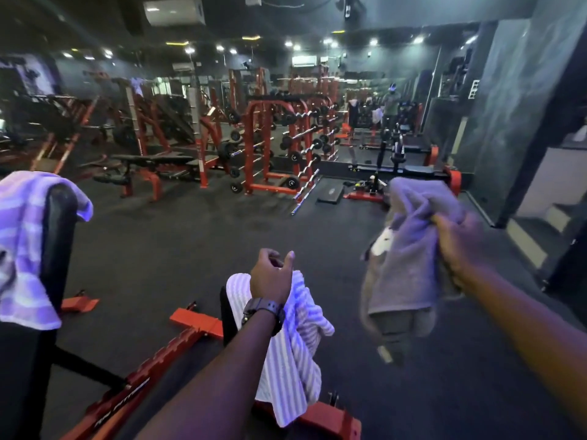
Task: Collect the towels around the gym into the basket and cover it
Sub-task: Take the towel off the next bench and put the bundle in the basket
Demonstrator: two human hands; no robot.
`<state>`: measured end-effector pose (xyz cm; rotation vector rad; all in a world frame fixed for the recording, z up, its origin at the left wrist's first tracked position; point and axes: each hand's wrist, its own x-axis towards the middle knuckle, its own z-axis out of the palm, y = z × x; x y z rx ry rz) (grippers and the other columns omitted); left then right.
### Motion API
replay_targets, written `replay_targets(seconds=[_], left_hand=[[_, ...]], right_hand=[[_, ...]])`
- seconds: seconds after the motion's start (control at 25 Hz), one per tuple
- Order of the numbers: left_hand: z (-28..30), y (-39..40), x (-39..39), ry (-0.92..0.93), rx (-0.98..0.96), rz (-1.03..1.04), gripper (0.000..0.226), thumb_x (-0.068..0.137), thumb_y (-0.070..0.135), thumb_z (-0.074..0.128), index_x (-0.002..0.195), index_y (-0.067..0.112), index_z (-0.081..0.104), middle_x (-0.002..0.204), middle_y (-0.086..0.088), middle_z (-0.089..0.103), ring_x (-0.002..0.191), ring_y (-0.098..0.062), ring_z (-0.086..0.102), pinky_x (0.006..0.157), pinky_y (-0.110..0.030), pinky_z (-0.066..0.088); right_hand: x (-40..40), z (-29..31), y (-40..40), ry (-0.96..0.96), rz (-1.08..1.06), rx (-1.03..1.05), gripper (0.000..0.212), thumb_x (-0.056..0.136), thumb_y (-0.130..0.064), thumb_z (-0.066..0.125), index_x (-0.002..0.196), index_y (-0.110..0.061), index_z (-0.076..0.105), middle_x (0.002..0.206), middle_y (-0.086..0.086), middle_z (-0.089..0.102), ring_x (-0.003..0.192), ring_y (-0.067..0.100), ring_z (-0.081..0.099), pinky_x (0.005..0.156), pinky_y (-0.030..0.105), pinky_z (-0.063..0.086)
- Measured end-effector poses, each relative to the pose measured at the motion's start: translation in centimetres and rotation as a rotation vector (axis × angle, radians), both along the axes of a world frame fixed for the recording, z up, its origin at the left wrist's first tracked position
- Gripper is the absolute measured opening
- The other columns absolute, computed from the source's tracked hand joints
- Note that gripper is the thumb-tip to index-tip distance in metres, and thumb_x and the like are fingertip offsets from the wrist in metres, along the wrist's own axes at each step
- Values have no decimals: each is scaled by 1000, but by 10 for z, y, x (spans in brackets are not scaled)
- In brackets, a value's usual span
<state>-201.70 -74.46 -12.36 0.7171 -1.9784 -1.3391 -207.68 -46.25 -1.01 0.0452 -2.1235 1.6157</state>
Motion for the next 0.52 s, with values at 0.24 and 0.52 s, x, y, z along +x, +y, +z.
replay_targets(seconds=[0.24, 0.52], left_hand=[[-56, -6, -42, -641, 203, 0, 133, 53, 61, 88, 157, 36, 8, 166, -19, -9, 154, -40, -3, 113, -65, 23], [-85, -4, -39, -423, 30, 4, 56, 70, 29, 65, 123, 24, 49, 111, -8, 64, 101, -37, 67, 80, -38, 52]], right_hand=[[-21, -6, 38, 42, -81, 55, 17, 83, -25, 58, 97, -27, 66, 90, 3, 65, 85, 17, 58, 76, 34, 44], [-34, -21, 21, -11, -61, 52, 24, 89, -14, 58, 110, -7, 69, 108, 20, 70, 94, 22, 59, 91, 49, 51]])
